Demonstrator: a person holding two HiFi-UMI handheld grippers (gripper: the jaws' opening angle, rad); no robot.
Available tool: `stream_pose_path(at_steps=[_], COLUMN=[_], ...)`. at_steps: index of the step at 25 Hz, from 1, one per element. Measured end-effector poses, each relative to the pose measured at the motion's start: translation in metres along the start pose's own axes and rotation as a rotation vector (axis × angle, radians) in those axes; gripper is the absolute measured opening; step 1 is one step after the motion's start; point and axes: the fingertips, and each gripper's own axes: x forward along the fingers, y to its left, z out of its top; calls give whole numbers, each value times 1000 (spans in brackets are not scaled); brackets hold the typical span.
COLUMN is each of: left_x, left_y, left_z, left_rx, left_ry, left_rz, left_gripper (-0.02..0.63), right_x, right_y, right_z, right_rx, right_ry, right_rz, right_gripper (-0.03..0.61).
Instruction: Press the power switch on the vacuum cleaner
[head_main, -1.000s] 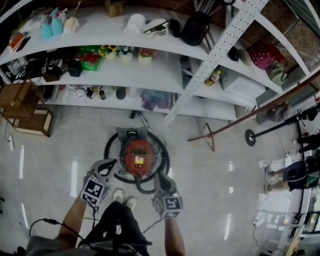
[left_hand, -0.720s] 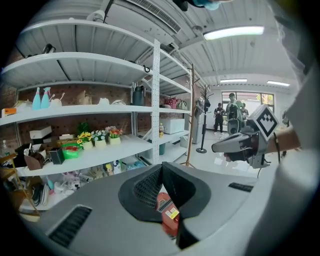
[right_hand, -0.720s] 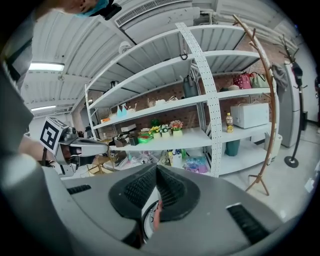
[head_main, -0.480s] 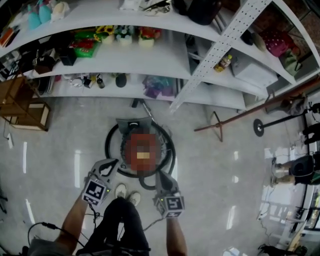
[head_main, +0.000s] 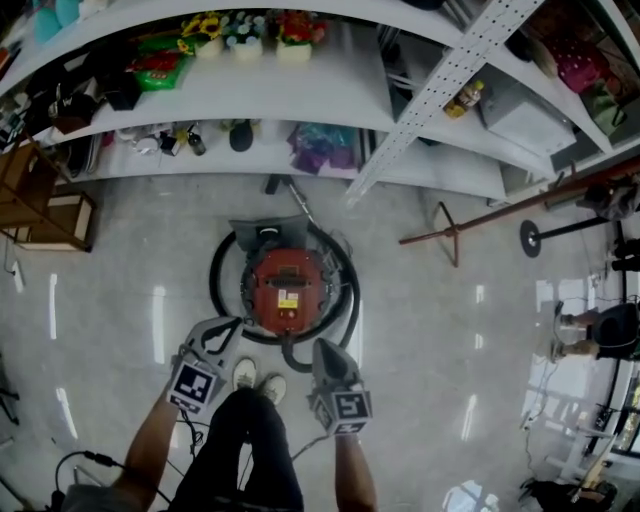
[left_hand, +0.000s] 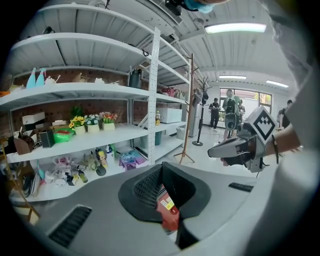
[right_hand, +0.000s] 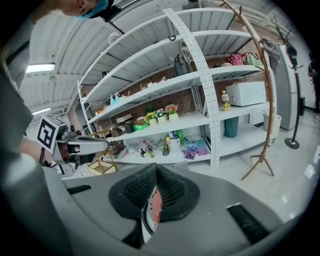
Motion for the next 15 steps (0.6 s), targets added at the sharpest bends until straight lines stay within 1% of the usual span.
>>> stream_pose_path(at_steps=[5,8,11,15], left_x=[12,22,31,42], left_y=[-1,-3,-3,-8], left_z=[-21,-33,-44,-61], left_rx=[-4,8,23,10], left_ry=[6,13,25,28], left_rz=[-16,-25,-25,-37], left_gripper=[6,6,6,6], right_x=[16,27,38,49], right_y=[-5,-10,-14,-21], right_z=[-14,-25,-37,-52], right_rx=[16,15,20,31], right_ry=[4,-8,5,3], right_rz=[5,10,4,1], right_gripper=[12,12,12,12])
